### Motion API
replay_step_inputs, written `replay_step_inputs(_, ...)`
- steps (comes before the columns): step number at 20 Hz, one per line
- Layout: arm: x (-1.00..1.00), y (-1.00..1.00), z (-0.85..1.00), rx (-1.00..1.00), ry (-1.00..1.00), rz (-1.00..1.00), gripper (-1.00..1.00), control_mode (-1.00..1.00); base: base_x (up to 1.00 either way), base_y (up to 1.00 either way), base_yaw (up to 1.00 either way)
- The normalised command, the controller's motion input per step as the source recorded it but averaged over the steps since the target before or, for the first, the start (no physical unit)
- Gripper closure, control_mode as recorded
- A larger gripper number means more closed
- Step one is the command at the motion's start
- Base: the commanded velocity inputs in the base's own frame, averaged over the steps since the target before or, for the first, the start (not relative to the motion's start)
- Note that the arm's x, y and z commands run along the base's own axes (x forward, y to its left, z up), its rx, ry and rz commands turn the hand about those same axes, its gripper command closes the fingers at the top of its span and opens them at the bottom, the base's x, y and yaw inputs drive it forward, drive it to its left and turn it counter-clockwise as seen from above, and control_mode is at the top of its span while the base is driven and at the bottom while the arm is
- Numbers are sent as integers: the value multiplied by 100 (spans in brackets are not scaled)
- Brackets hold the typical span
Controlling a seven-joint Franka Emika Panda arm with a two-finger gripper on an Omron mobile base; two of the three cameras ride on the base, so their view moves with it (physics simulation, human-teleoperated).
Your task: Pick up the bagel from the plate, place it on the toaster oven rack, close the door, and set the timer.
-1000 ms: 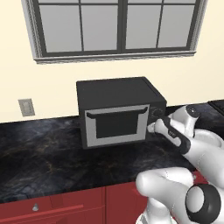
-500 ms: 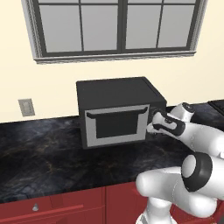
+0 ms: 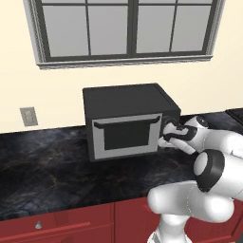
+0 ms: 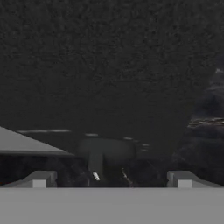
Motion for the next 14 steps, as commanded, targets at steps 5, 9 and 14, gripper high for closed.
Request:
replay_step_inputs(5, 31, 0, -15, 3, 0, 0, -100, -100, 0, 0, 0)
replay_step_inputs(9, 30, -7, -13, 3, 0, 0, -100, -100, 0, 0, 0)
replay_step_inputs(14, 26, -18, -9, 4, 0, 0, 100, -100, 0, 0, 0)
